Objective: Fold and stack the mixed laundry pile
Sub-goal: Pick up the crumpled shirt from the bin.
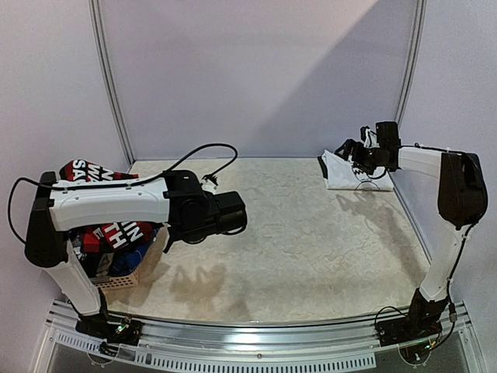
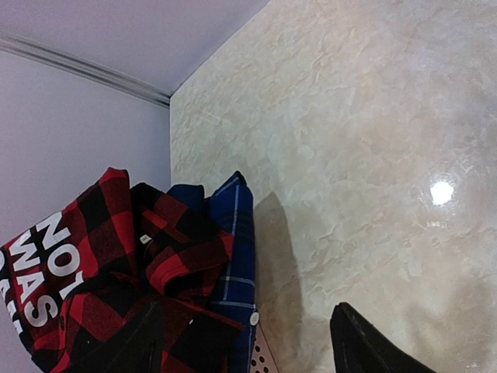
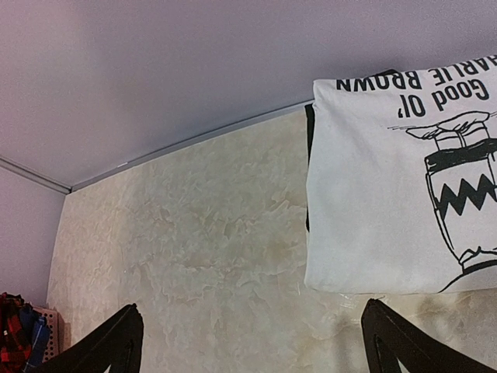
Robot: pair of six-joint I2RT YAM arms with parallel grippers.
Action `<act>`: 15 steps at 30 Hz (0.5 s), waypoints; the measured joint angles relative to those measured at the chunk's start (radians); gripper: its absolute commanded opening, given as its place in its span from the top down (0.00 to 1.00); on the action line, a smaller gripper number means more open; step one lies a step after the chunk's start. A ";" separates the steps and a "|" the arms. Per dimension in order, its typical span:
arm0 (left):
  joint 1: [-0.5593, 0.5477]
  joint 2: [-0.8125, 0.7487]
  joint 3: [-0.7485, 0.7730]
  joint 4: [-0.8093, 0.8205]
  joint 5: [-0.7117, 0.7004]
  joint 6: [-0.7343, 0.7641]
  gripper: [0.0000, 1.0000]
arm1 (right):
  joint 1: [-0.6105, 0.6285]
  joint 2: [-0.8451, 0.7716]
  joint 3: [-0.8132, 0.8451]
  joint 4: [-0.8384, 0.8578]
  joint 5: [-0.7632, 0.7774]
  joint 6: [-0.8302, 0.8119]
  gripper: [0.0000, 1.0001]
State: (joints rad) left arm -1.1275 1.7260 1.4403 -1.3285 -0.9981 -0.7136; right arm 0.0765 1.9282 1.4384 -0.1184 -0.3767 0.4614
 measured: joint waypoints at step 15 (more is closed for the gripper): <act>0.126 -0.132 -0.164 -0.020 0.044 0.006 0.34 | 0.001 -0.044 -0.040 0.030 -0.054 -0.006 0.01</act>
State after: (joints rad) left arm -1.0019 1.5944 1.2766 -1.3487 -0.9543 -0.7071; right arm 0.0776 1.8843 1.3987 -0.0887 -0.4305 0.4553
